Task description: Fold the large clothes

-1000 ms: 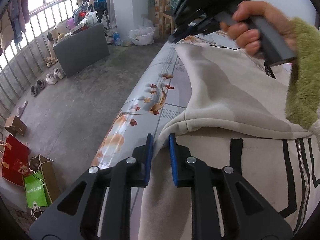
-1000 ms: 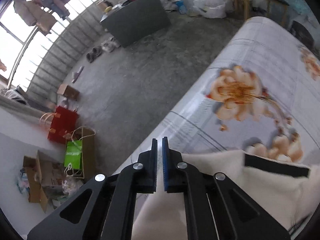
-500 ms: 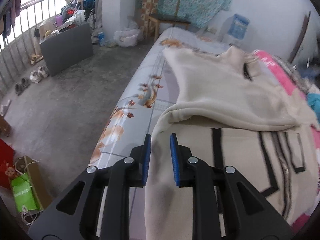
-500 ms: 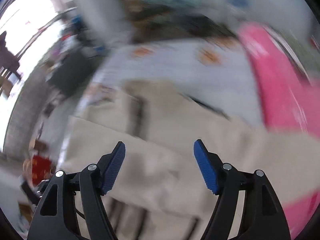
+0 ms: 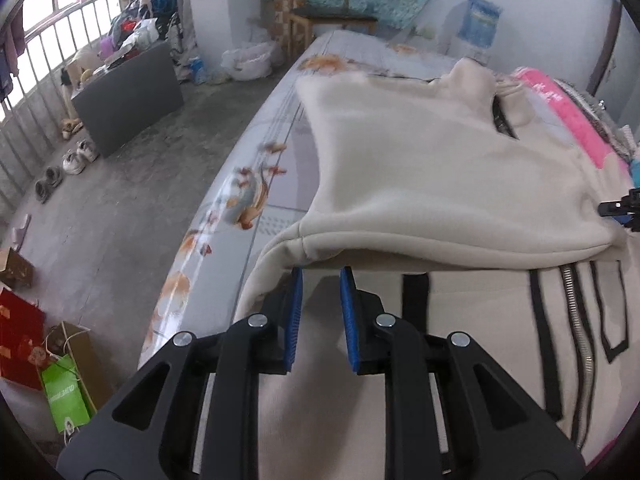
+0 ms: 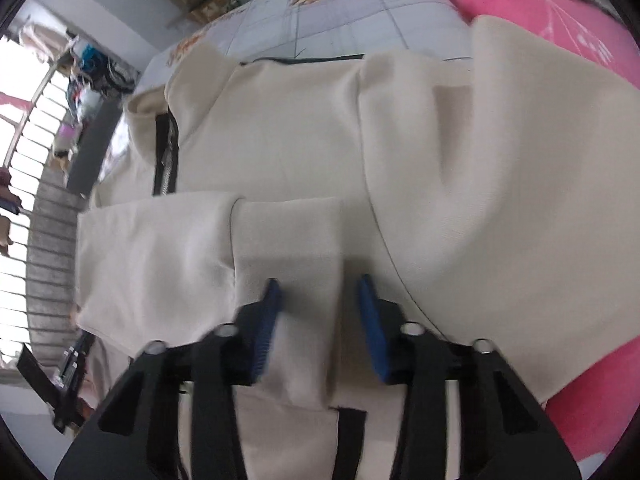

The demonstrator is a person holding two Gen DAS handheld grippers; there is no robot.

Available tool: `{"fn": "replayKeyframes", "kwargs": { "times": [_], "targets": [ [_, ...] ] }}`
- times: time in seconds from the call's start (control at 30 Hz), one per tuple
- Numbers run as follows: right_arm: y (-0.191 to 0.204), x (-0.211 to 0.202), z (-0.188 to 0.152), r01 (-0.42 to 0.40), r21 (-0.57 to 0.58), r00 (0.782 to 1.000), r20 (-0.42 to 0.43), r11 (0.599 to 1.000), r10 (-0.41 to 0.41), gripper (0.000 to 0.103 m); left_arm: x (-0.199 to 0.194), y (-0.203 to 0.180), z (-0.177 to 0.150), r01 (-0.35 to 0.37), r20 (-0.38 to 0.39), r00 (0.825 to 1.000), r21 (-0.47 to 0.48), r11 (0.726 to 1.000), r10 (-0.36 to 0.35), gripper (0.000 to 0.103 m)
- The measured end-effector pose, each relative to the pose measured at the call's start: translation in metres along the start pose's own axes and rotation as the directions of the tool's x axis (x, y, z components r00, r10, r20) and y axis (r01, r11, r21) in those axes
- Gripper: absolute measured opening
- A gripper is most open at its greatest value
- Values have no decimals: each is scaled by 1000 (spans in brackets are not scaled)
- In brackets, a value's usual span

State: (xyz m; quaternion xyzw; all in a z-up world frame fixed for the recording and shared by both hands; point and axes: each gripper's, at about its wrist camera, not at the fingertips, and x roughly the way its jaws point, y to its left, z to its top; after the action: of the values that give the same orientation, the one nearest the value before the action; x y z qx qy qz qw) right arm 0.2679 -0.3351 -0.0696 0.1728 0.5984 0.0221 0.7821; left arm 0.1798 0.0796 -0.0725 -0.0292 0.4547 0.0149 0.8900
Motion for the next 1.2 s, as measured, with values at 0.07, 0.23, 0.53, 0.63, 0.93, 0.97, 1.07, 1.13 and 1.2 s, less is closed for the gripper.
{"fn": "replayKeyframes", "kwargs": {
  "times": [0.07,0.23,0.53,0.63,0.93,0.97,1.07,1.13,1.2],
  "targets": [
    [10,1,0,25,-40,1000,10,999,-24,6,-1,-1,-2,-12,10,1000,12,1000,12,18],
    [47,-42,15,-26,-141,980,192,990,54,5,-4,3,-5,-48,39,998,-10,999,49,18],
    [16,-14,20,149,-88,977,166,985,-133,6,-3,2,-4,-63,44,997,-5,998,63,18],
    [1,-10,13,174,-43,975,150,984,-166,9,-4,3,-5,-50,43,998,-4,999,51,18],
    [69,-28,-38,37,-352,982,184,935,31,42,-4,10,-7,5,56,998,-34,999,-3,18],
    [73,-14,-44,69,-378,987,161,923,-8,45,-5,11,-7,14,57,998,-37,999,-12,19],
    [67,5,-55,142,-395,985,149,908,-89,47,-10,12,-7,52,58,997,-27,998,-51,27],
    [72,0,-56,161,-369,983,145,915,-114,48,-26,11,-8,47,70,996,1,999,-47,35],
    [83,-11,-62,167,-386,978,184,907,-101,48,-45,13,-11,41,109,993,22,999,-43,52]
  ]
}}
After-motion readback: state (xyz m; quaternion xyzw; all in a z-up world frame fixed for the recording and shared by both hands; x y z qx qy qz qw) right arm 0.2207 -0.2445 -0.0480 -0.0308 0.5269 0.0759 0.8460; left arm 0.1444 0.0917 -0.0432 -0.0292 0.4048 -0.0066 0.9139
